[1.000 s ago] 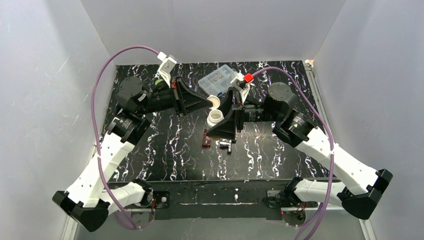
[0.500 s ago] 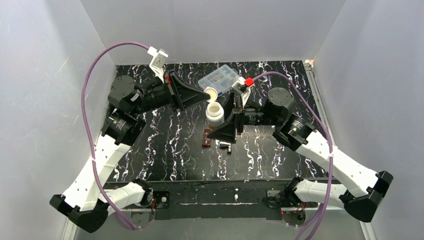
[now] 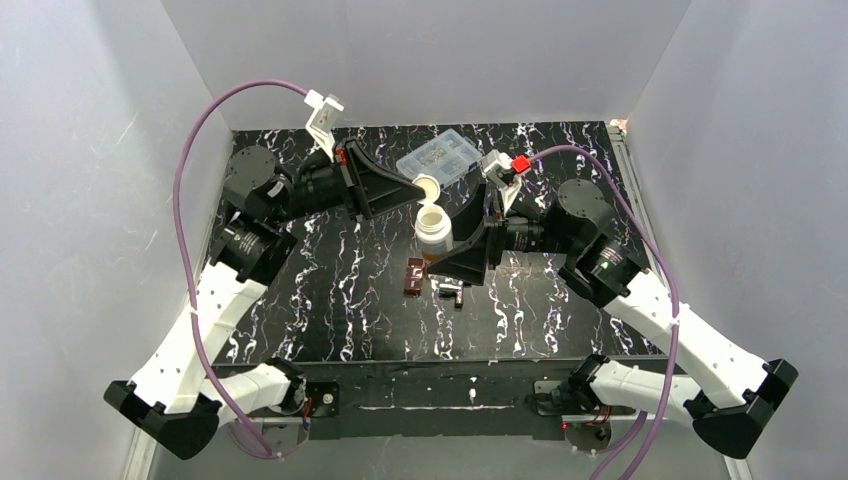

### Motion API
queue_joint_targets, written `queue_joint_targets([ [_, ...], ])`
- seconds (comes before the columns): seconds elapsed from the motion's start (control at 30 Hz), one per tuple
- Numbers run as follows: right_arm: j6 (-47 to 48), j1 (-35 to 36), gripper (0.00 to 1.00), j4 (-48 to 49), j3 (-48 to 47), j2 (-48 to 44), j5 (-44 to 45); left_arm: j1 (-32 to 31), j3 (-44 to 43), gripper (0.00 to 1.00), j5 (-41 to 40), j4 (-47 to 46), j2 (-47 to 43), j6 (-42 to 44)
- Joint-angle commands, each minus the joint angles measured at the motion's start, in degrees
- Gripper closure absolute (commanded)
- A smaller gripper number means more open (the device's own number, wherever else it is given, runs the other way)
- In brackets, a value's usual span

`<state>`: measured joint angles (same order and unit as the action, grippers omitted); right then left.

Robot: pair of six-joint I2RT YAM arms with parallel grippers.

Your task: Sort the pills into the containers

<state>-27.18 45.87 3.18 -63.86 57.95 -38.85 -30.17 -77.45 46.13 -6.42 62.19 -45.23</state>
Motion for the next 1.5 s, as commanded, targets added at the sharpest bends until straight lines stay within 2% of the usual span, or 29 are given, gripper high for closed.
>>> queue_joint_targets([
  [0.0,-0.94,-0.02,0.16,3.14,-0.79,-0.51,-1.46,-0.06,0.42,1.00,1.42,-3.24,-0.03,-0.98],
  [0.1,-1.29,-0.05,0.19,3.67,-0.74,-0.63,-2.07,-0.06,0.57,1.00,1.87,-4.26,0.36,-1.60],
  [0.27,-1.37,-0.46,0.32,3.40,-0.27,-1.32,-2.06,-0.06,0.62,1.00,2.62,-4.34,0.44,-1.64],
  [0.6,3.53,-0.16,0.88,-5.22,-1.71,-0.73,1.90,-0.06,1.14,1.00,3.31,-2.66,1.87,-1.83],
  [0.63,4.60,0.19,0.91,-6.64,-1.79,-0.59,3.24,-0.06,1.28,0.98,3.11,-2.23,1.84,-1.45],
  [0.67,5.57,0.58,0.93,-7.90,-1.92,-0.61,4.45,-0.06,1.38,0.89,2.78,-1.61,1.80,-1.12],
  [0.77,8.34,1.82,0.99,-11.47,-2.25,-0.48,9.35,-0.06,1.32,0.64,1.33,1.29,1.86,0.63],
  [0.9,11.71,3.69,0.99,-15.79,-1.90,-0.51,18.59,-0.06,1.74,0.49,-1.94,5.71,1.61,4.33],
  [1.0,12.63,4.32,0.99,-17.57,-0.67,-0.61,24.26,-0.06,1.89,0.45,-6.33,12.37,1.39,7.94],
  [1.23,12.37,4.84,0.99,-18.12,3.52,-0.54,29.61,-0.06,6.90,0.37,-15.85,18.22,-1.62,13.73],
  [1.37,11.81,5.00,0.99,-17.95,5.73,-0.65,34.39,-0.06,8.08,0.37,-22.09,23.24,-3.98,17.11],
  [1.47,12.50,5.93,0.99,-19.17,6.90,-0.24,39.37,-0.06,8.59,0.42,-23.27,26.55,-4.78,19.65],
])
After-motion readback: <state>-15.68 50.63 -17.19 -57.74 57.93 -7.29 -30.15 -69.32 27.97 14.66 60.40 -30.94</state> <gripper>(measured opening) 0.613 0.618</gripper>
